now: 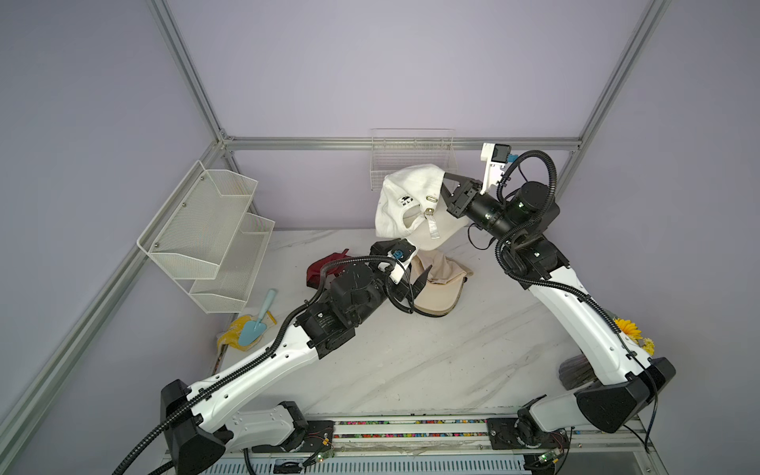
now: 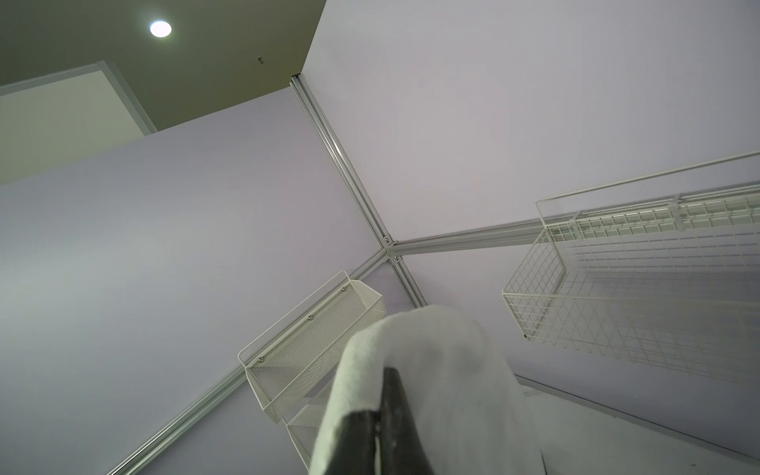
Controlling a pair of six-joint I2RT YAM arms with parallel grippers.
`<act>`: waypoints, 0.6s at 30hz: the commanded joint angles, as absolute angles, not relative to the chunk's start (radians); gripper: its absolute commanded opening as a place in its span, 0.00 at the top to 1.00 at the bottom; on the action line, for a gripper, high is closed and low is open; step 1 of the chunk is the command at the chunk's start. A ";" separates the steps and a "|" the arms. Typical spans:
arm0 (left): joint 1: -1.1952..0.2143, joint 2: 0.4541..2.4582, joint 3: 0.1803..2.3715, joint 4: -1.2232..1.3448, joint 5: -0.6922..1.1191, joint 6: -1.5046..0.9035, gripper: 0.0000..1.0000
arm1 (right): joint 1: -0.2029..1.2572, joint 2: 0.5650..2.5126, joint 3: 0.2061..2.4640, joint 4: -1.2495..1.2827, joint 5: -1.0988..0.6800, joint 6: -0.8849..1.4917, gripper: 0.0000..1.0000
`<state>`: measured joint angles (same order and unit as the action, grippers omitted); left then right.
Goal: Open the adjustable buckle of the baseball cap
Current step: Open the adjustable buckle on the baseball cap, then pull the adjustable strap on the baseball cap.
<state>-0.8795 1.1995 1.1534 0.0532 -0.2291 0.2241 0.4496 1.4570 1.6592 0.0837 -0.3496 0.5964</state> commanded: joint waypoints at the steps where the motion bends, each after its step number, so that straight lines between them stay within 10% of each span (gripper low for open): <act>1: -0.890 1.209 1.183 0.179 -0.327 0.322 0.15 | 0.447 1.457 1.668 0.140 -0.345 0.626 1.00; 18: -0.914 1.263 1.228 0.322 -0.320 0.436 0.35 | 0.447 1.436 1.625 0.184 -0.362 0.666 1.00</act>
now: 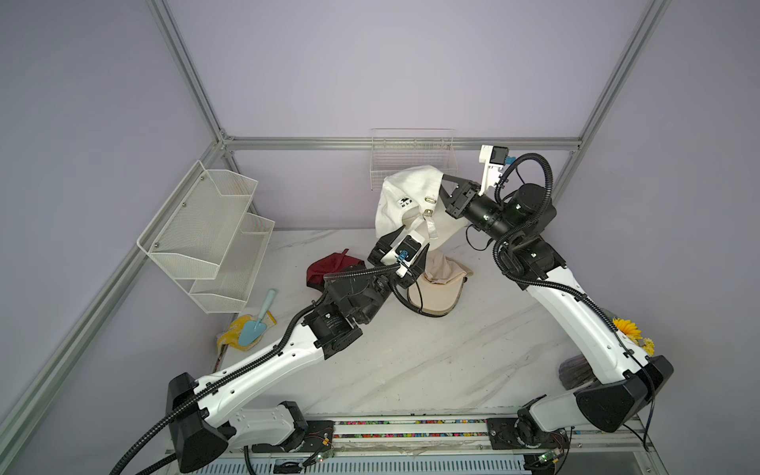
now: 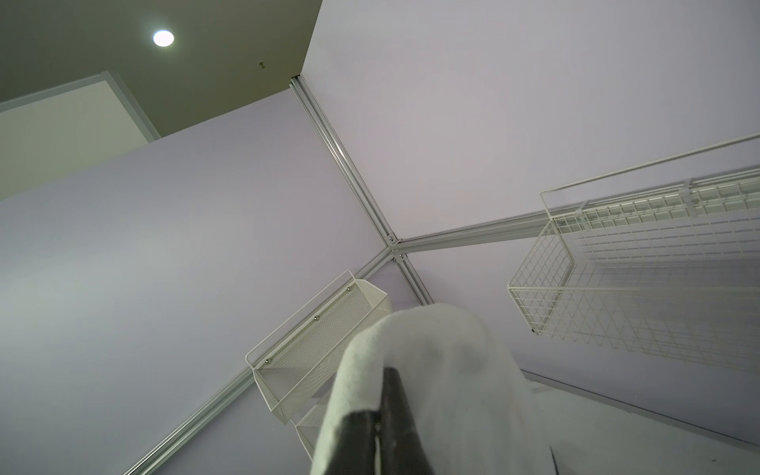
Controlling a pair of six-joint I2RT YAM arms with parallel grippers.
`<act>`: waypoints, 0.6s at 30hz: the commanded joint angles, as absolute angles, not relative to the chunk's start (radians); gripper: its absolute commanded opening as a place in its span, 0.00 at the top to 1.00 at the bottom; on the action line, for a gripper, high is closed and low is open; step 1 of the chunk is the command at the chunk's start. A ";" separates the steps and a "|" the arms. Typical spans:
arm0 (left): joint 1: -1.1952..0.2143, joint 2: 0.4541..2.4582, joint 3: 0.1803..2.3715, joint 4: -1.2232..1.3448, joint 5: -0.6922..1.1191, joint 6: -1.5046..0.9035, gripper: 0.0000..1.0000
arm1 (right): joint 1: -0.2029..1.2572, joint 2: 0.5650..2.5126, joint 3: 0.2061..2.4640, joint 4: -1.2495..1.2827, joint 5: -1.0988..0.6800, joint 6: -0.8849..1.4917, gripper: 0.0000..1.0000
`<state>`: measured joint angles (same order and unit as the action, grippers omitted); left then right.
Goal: Open the adjustable buckle of the baseball cap
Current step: Pull the adjustable strap on the baseball cap.
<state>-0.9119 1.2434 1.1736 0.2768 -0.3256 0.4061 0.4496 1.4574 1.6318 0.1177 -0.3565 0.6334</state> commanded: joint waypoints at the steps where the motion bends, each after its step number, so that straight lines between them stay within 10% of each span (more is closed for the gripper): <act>1: -0.914 1.271 1.234 0.326 -0.323 0.436 0.36 | 0.448 1.437 1.626 0.186 -0.365 0.667 1.00; 18: -0.852 1.355 1.320 0.328 -0.305 0.393 0.42 | 0.458 1.434 1.601 0.207 -0.377 0.666 1.00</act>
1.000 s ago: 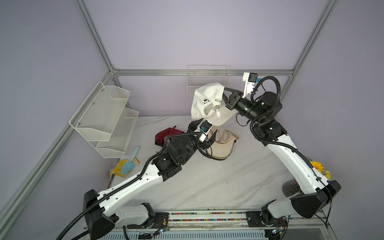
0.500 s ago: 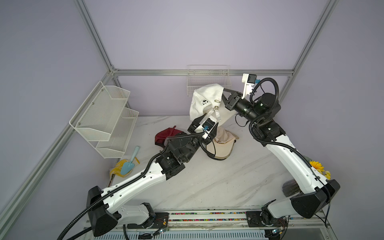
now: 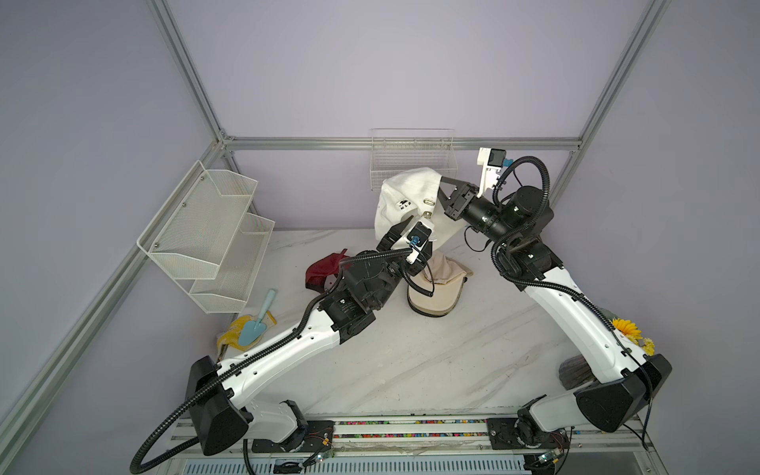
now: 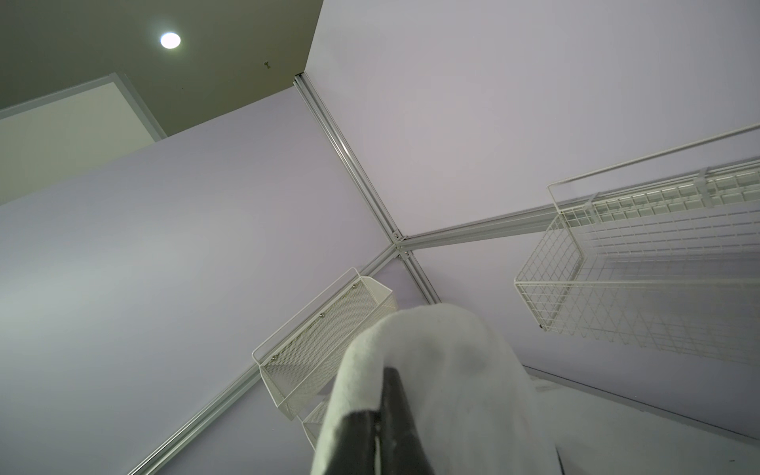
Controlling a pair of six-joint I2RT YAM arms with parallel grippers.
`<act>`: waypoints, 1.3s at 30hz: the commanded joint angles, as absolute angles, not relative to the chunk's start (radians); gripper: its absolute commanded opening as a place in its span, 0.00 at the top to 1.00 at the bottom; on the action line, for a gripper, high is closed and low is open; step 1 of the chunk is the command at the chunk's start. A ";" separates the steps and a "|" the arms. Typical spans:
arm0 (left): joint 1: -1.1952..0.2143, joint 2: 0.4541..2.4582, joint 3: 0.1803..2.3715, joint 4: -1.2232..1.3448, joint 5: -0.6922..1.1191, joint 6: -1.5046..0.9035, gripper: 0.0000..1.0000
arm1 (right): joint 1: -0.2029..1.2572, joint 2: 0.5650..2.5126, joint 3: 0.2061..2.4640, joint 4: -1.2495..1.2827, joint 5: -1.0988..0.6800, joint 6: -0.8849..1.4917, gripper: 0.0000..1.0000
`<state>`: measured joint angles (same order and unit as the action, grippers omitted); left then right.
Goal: Open the adjustable buckle of the baseball cap
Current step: Pull the adjustable strap on the baseball cap.
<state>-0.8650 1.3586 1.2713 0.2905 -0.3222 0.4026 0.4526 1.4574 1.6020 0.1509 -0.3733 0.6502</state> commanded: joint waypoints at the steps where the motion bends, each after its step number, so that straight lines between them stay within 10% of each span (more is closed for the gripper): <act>1: -0.846 1.356 1.323 0.326 -0.302 0.389 0.44 | 0.457 1.434 1.600 0.207 -0.379 0.667 1.00; 19: -0.827 1.379 1.344 0.278 -0.234 0.341 0.60 | 0.463 1.431 1.598 0.224 -0.374 0.670 1.00; 39: -0.812 1.390 1.371 0.267 -0.217 0.344 1.00 | 0.467 1.407 1.578 0.233 -0.373 0.672 1.00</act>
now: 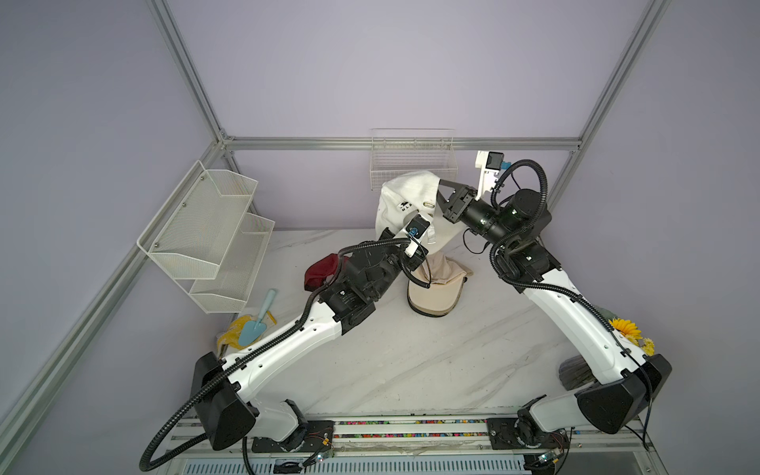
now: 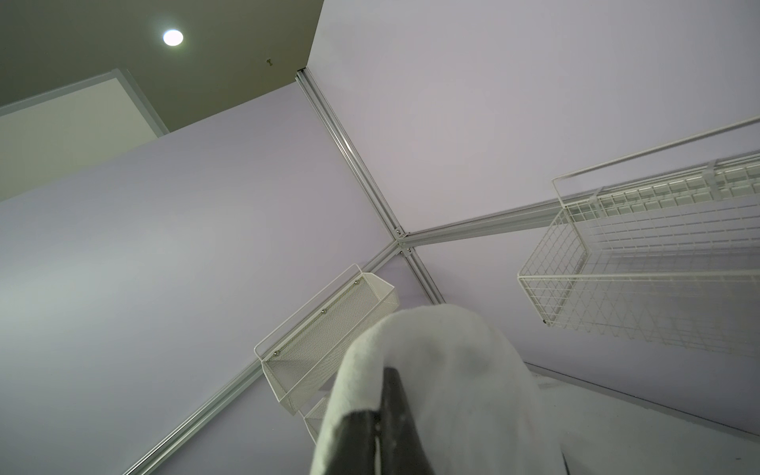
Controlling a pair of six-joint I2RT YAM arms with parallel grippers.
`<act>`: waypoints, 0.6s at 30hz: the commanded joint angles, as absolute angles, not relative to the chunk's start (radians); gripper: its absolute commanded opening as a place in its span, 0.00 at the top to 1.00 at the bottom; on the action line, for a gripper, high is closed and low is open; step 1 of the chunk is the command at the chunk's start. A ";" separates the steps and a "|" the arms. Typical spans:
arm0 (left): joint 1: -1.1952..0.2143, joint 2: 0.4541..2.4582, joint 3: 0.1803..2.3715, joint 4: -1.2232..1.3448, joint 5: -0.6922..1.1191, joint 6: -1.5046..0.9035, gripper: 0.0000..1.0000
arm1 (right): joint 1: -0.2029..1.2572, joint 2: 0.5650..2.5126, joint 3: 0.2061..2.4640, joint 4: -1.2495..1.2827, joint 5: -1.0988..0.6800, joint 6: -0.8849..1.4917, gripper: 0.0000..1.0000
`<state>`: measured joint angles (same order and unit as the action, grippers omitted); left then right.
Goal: Open the adjustable buckle of the baseball cap
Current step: Pull the adjustable strap on the baseball cap.
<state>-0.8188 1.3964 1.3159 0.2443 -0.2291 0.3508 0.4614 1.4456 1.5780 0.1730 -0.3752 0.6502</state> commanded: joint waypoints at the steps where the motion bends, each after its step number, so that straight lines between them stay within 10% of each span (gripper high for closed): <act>1: -0.811 1.388 1.369 0.268 -0.217 0.344 1.00 | 0.467 1.406 1.577 0.233 -0.371 0.672 1.00; 10: -0.811 1.322 1.341 0.242 -0.198 0.346 1.00 | 0.467 1.383 1.539 0.156 -0.314 0.608 0.98; 18: -0.811 1.272 1.364 0.164 -0.149 0.327 1.00 | 0.472 1.376 1.444 0.119 -0.313 0.522 0.61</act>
